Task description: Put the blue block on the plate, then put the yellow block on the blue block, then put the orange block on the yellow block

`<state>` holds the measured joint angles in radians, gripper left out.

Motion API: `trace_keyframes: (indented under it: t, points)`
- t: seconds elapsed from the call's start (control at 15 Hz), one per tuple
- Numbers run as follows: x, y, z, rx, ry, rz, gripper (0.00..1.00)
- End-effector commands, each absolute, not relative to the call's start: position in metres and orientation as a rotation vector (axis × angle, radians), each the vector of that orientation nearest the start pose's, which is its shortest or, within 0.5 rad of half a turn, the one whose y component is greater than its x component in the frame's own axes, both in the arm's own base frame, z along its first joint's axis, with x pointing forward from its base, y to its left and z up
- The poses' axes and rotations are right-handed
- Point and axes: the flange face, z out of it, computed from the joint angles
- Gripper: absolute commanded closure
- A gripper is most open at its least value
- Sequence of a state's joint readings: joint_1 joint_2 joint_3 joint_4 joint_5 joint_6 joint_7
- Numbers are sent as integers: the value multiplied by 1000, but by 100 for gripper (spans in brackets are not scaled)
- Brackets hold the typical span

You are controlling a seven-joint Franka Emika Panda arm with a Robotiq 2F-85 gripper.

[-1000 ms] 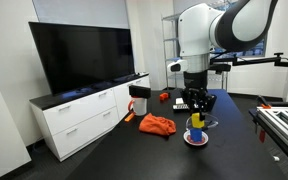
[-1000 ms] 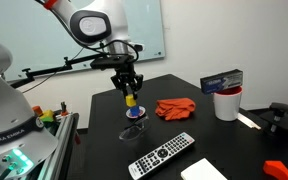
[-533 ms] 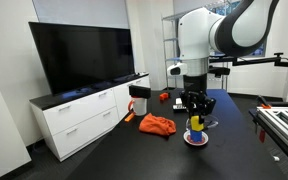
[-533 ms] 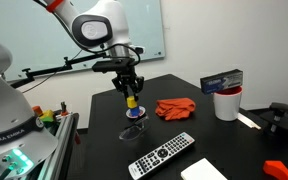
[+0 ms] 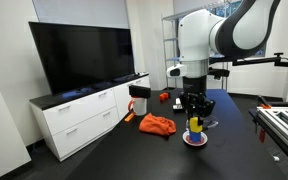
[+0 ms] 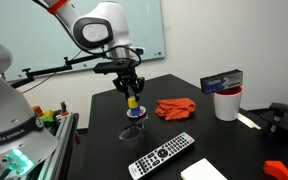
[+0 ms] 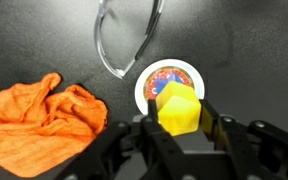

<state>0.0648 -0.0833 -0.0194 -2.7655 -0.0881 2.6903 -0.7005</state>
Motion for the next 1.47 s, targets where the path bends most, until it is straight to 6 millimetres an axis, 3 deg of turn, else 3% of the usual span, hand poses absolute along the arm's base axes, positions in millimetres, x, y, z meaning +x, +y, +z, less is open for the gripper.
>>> trace_keyframes:
  t: [0.0,0.07,0.13,0.27,0.47,0.6,0.8,0.93,1.13,1.4]
  points:
    - [391,22,246,-2896,-1315,-35,81]
    - [391,22,246,-2895,-1317,-29,81]
    - [391,22,246,-2896,-1319,-28,31]
    - [391,22,246,-2896,-1319,-26,25]
    - [390,22,246,-2895,-1320,-24,2]
    - [390,21,249,-2897,-1316,-20,0]
    - [392,2,276,-2920,-1268,-59,0]
    - [397,-33,299,-3001,-1139,-155,0]
    - [413,-108,332,-3133,-842,-264,0]
    - [438,-199,344,-3267,-438,-320,0]
